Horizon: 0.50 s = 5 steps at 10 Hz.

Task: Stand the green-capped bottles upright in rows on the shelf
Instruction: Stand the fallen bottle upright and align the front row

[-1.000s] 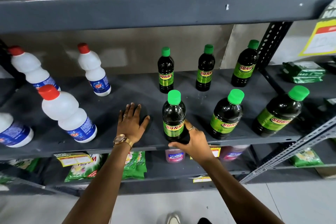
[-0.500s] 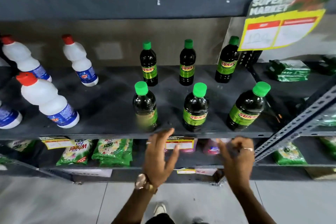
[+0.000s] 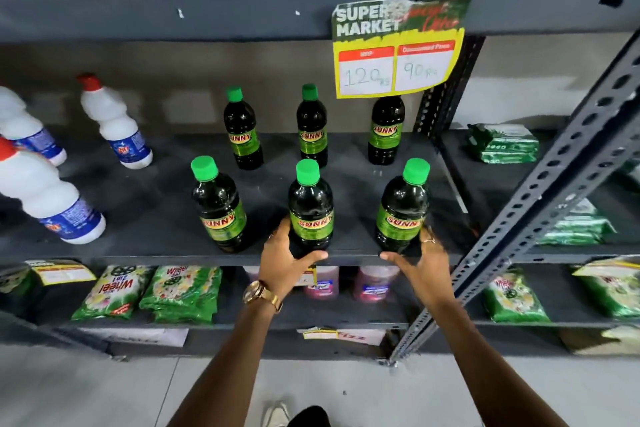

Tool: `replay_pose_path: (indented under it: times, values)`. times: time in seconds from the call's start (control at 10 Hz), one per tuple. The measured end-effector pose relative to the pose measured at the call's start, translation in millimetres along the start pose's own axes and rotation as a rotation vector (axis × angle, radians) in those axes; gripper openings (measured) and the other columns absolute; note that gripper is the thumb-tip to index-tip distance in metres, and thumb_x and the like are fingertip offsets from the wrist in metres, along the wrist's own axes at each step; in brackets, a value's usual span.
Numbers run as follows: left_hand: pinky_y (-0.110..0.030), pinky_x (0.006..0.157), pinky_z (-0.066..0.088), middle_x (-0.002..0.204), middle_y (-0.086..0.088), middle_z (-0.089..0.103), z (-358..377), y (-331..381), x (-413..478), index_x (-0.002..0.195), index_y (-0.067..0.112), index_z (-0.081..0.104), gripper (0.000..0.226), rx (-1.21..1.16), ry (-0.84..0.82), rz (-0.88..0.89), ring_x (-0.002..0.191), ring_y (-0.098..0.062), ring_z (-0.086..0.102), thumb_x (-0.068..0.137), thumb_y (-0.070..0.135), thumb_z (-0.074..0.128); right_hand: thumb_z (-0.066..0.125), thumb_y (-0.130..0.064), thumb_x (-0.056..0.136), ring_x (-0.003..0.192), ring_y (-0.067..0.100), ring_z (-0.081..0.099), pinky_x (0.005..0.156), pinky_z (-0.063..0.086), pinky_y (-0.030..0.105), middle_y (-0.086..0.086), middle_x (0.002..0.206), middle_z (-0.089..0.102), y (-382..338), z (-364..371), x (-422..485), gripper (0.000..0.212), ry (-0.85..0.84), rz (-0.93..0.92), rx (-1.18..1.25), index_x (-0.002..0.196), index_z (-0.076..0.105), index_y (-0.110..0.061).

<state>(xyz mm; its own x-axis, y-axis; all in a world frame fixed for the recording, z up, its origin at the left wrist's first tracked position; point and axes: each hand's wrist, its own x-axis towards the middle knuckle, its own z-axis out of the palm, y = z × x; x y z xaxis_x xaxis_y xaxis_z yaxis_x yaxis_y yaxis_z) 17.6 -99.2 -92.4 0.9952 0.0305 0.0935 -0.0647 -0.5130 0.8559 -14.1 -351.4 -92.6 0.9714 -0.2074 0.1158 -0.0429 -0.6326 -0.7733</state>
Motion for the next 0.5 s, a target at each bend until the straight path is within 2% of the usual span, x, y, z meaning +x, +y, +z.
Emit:
replay_pose_path:
  times: [0.2, 0.4, 0.5]
  values:
    - [-0.052, 0.102, 0.04, 0.128, -0.01, 0.058, 4.0, -5.5, -0.6, 0.128, 0.02, 0.044, 0.093, 0.054, 0.016, -0.006, 0.126, -0.032, 0.045, 0.052, 0.064, 0.074, 0.065, -0.067, 0.061, 0.121, 0.032, 0.05, 0.1, 0.044, 0.051, 0.016, 0.128, 0.058, 4.7, 3.3, 1.1, 0.09, -0.011, 0.03, -0.051, 0.128, 0.05, -0.008]
    - [-0.052, 0.111, 0.028, 0.137, -0.012, 0.05, 1.8, 5.6, -5.2, 0.131, 0.016, 0.044, 0.09, 0.068, 0.048, -0.014, 0.138, -0.034, 0.026, 0.056, 0.051, 0.078, 0.067, -0.067, 0.062, 0.116, 0.03, 0.052, 0.097, 0.046, 0.048, 0.012, 0.121, 0.061, -4.6, -2.8, -1.1, 0.089, -0.038, 0.028, -0.005, 0.127, 0.049, -0.009]
    - [-0.053, 0.11, 0.03, 0.135, -0.011, 0.052, 2.2, 6.8, -6.9, 0.13, 0.018, 0.045, 0.088, 0.056, 0.034, 0.002, 0.136, -0.033, 0.028, 0.056, 0.049, 0.08, 0.079, -0.049, 0.064, 0.121, 0.025, 0.051, 0.101, 0.043, 0.042, 0.007, 0.127, 0.058, -13.3, -8.2, -10.6, 0.089, 0.016, 0.015, 0.13, 0.135, 0.041, -0.012]
